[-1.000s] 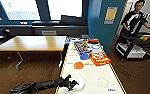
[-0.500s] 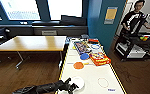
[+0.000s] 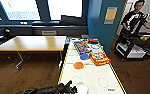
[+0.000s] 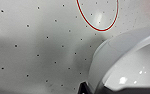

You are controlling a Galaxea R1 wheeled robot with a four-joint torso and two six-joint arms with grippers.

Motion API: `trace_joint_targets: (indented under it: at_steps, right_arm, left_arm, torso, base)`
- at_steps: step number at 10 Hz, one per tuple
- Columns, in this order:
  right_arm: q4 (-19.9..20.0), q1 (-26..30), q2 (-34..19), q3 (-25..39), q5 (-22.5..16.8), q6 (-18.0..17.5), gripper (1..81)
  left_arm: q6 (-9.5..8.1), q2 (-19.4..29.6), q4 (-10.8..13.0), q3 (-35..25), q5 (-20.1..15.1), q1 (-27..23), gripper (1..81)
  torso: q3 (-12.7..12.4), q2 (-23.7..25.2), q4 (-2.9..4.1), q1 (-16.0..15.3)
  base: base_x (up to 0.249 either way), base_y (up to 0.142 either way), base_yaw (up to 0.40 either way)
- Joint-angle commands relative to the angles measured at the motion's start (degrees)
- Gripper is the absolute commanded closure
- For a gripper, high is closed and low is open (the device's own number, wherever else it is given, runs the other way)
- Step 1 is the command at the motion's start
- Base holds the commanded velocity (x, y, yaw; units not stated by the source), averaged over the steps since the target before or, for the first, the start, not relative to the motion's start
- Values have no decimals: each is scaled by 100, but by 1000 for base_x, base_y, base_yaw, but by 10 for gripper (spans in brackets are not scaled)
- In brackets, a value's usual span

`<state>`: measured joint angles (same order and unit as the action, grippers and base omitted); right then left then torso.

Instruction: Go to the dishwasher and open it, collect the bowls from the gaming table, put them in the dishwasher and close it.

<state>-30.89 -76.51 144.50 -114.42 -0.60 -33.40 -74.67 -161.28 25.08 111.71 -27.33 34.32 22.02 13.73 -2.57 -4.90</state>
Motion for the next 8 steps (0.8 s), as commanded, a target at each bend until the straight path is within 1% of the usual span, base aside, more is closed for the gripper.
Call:
trace_joint_targets:
  at_steps: [1, 2, 4, 5, 6, 7, 8]
  right_arm:
    - [-49, 280, -129, 167, -72, -8, 811]
    - [-49, 280, -129, 167, -72, -8, 811]
    - [-49, 280, -138, 193, -98, -8, 811]
    - [-49, 263, -138, 193, -107, -8, 811]
    - [-13, 245, -164, 167, -107, -17, 811]
    - [-5, 228, -207, 158, -107, -17, 811]
    - [-5, 219, -287, 167, -107, -35, 811]
  left_arm:
    - [31, 166, 419, -536, -264, -773, 811]
    - [22, 411, 656, -1052, -264, -878, 811]
    - [22, 957, 876, -1934, -264, -1124, 811]
    - [22, 1401, 1233, -2614, -282, -1159, 811]
    - [22, 1748, 1430, -3015, -308, -1142, 811]
    - [48, 2122, 1552, -3458, -517, -1063, 811]
    - [75, 2530, 1816, -3955, -686, -897, 811]
  torso:
    - [0, 0, 0, 0]
    - [0, 0, 0, 0]
    - [0, 0, 0, 0]
    - [0, 0, 0, 0]
    - [0, 0, 0, 0]
    - [0, 0, 0, 0]
    - [0, 0, 0, 0]
  base:
    - [0, 0, 0]
    - [0, 0, 0]
    - [0, 0, 0]
    - [0, 0, 0]
    - [0, 0, 0]
    - [0, 0, 0]
    - [0, 0, 0]
